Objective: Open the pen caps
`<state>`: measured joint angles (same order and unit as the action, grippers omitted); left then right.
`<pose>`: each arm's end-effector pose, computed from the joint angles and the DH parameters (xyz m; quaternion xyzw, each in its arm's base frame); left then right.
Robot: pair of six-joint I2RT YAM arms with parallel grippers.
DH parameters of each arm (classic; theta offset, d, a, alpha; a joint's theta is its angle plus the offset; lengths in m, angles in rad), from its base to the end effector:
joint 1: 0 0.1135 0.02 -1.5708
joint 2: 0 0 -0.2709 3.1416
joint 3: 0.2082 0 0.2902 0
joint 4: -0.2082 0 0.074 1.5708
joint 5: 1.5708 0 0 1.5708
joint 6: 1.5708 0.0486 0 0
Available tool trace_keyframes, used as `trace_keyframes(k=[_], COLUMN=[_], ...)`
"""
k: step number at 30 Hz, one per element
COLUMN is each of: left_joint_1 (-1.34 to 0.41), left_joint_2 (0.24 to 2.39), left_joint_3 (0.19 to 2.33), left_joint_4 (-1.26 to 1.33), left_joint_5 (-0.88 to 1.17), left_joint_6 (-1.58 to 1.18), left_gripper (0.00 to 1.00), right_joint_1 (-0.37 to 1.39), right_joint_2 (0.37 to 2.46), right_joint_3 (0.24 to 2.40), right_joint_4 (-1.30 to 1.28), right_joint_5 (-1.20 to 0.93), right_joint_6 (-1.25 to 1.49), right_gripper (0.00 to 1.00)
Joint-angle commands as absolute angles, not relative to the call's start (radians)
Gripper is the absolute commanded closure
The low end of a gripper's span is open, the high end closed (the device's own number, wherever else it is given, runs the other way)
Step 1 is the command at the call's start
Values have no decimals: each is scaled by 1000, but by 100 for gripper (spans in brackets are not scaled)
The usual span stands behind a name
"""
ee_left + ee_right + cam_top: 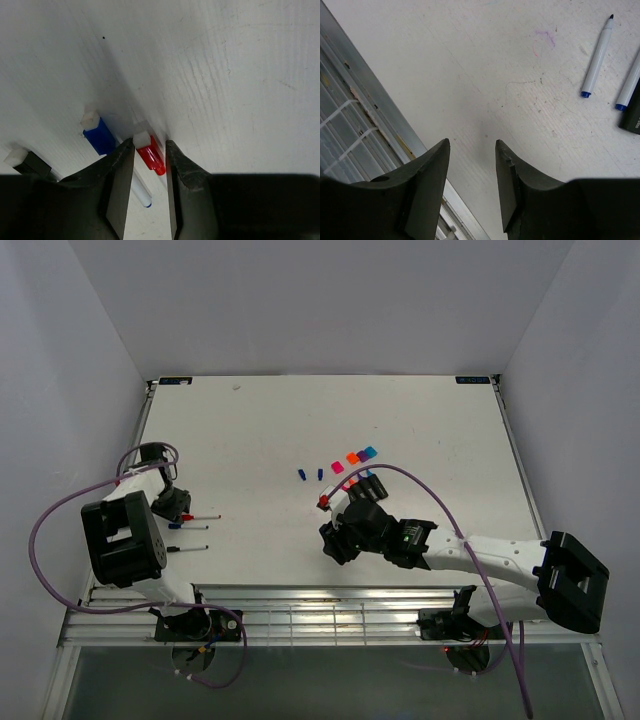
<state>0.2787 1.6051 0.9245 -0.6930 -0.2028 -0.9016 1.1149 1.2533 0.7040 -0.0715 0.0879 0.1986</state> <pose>0.2968 0.0951 0.1329 -0.5592 0.8170 0.0659 0.1241 0.1396 0.2751 0.2026 -0.3749 0.8057 0.2480 0.3857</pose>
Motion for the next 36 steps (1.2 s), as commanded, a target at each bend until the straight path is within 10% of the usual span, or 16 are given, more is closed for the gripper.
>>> trace_keyframes(k=[1, 15, 21, 25, 36], left_joint_1=[284, 284, 284, 282, 106], left_joint_2=[1620, 1660, 1677, 1693, 1477], left_joint_3=[933, 972, 1032, 1084, 1005], left_joint_4=[-661, -604, -584, -566, -324], left_joint_5=[-229, -149, -68, 41, 311], left_joint_6=[-911, -896, -882, -885, -770], left_gripper=[58, 80, 91, 100, 100], right_joint_1=[1118, 1114, 1101, 1098, 927], right_joint_2=[1241, 1253, 1258, 1262, 1385], right_joint_3=[696, 735, 791, 827, 968], right_joint_4=[-31, -64, -110, -132, -115], right_joint_5=[109, 186, 253, 319, 24], right_joint_6=[184, 178, 183, 205, 288], right_gripper=[53, 53, 40, 6, 10])
